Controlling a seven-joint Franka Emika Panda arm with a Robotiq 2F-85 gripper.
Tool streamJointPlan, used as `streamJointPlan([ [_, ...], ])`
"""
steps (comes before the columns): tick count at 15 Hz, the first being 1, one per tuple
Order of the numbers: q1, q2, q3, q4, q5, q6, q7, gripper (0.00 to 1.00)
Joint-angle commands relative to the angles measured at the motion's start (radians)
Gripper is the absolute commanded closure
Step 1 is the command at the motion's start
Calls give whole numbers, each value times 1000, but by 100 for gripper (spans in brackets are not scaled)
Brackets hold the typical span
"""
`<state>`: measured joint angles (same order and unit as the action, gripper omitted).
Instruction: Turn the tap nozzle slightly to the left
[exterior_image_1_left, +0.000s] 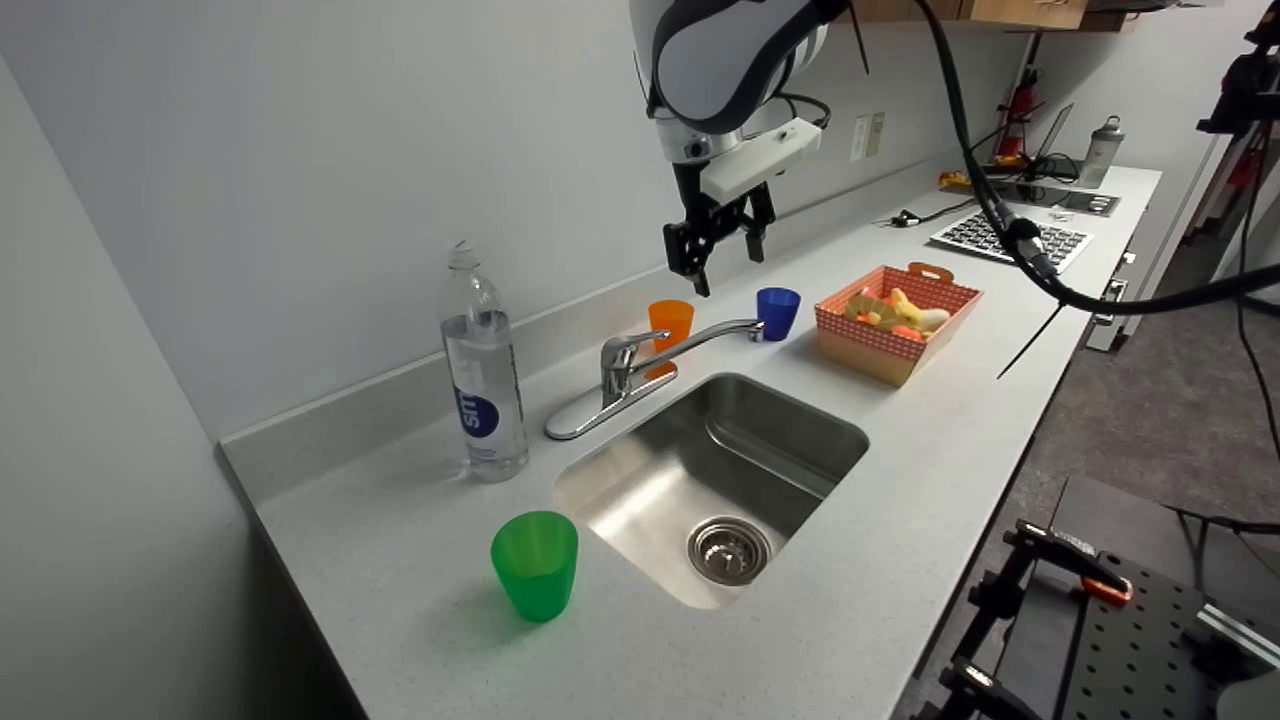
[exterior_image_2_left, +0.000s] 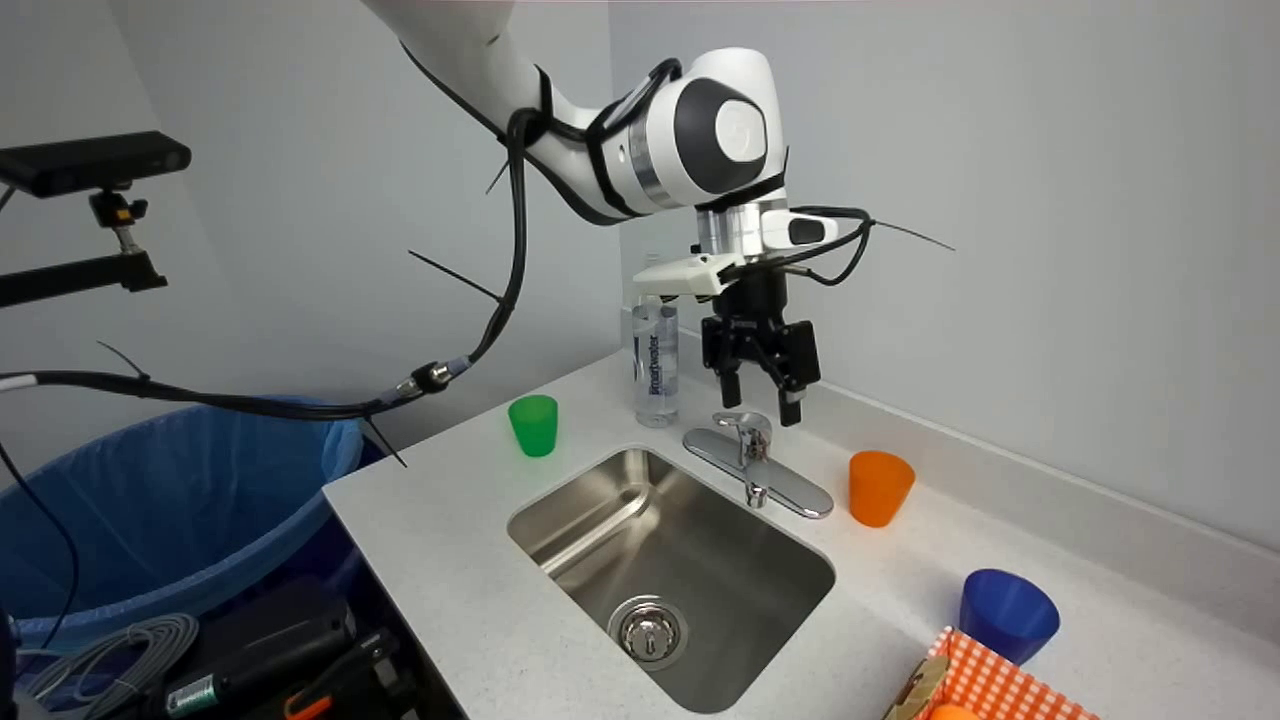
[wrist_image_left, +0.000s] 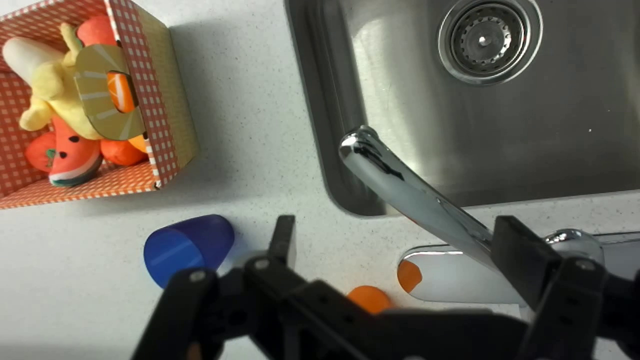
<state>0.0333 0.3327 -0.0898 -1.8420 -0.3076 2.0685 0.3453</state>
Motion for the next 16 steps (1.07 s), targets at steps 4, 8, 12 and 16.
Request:
streamJointPlan([
  [4, 1, 0, -1, 2, 1, -2, -1, 0],
  [8, 1, 0, -1, 2, 1, -2, -1, 0],
  [12, -4, 28, -5, 28, 7, 4, 2, 0],
  [16, -11, 79, -14, 72, 13, 20, 6, 0],
])
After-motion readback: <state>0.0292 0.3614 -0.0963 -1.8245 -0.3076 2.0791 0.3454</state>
